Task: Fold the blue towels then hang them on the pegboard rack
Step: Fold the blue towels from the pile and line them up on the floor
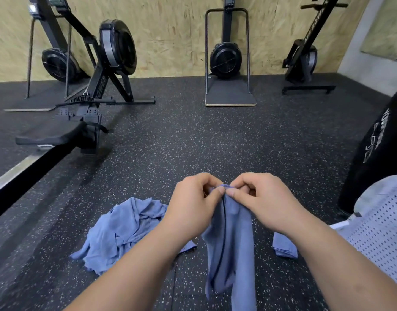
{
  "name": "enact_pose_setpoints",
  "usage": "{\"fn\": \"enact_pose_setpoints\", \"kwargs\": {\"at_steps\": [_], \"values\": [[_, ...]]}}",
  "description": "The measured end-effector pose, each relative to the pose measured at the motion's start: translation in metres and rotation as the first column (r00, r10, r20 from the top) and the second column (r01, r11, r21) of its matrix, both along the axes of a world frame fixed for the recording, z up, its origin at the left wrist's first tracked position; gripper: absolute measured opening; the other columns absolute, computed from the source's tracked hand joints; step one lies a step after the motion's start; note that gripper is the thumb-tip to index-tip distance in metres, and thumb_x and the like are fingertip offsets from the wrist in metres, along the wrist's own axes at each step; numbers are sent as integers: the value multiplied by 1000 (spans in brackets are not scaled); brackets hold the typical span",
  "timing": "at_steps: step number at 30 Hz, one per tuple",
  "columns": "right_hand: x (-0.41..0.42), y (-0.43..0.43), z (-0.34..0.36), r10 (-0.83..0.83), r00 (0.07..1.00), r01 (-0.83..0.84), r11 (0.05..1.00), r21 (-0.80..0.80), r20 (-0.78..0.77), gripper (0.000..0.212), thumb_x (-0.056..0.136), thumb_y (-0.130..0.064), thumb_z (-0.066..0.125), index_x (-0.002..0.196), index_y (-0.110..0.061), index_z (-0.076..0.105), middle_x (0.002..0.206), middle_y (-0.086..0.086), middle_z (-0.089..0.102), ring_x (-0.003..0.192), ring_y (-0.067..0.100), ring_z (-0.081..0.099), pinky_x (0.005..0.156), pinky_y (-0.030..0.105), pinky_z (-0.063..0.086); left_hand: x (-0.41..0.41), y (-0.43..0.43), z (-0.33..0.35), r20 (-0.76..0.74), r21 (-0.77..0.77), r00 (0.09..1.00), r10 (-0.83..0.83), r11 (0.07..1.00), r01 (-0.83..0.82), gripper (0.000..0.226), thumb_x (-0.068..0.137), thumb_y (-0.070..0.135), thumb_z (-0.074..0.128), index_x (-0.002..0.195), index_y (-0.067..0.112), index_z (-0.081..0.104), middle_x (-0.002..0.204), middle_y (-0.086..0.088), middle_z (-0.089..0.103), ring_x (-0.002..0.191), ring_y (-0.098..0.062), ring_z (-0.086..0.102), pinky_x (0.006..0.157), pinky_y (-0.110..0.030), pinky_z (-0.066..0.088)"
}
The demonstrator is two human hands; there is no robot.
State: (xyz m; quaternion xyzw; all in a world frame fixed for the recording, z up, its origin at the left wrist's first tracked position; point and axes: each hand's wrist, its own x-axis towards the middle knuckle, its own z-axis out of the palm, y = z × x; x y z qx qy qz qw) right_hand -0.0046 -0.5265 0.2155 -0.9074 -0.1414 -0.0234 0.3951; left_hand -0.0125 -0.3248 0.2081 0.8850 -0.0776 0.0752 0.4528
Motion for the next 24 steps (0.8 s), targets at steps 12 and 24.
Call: {"fn": "enact_pose_setpoints", "kwargs": {"at_steps": [12,24], "values": [[11,-14,-1,-133,990,139,982,-126,55,11,95,-40,75,85,-39,69,76,-18,69,69,4,60,65,32,48,16,41,0,81,-133,949,305,947,-293,13,97,30,74,84,32,71,68,17,68,61,-3,61,64,-27,47],[3,15,5,10,981,8,996,-88,196,5,96,-43,73,96,-38,74,82,-19,71,89,2,60,80,25,46,3,12,-1,47,128,995,-84,989,78,13,99,33,71,110,39,73,68,21,62,68,-1,56,66,-19,42]]}}
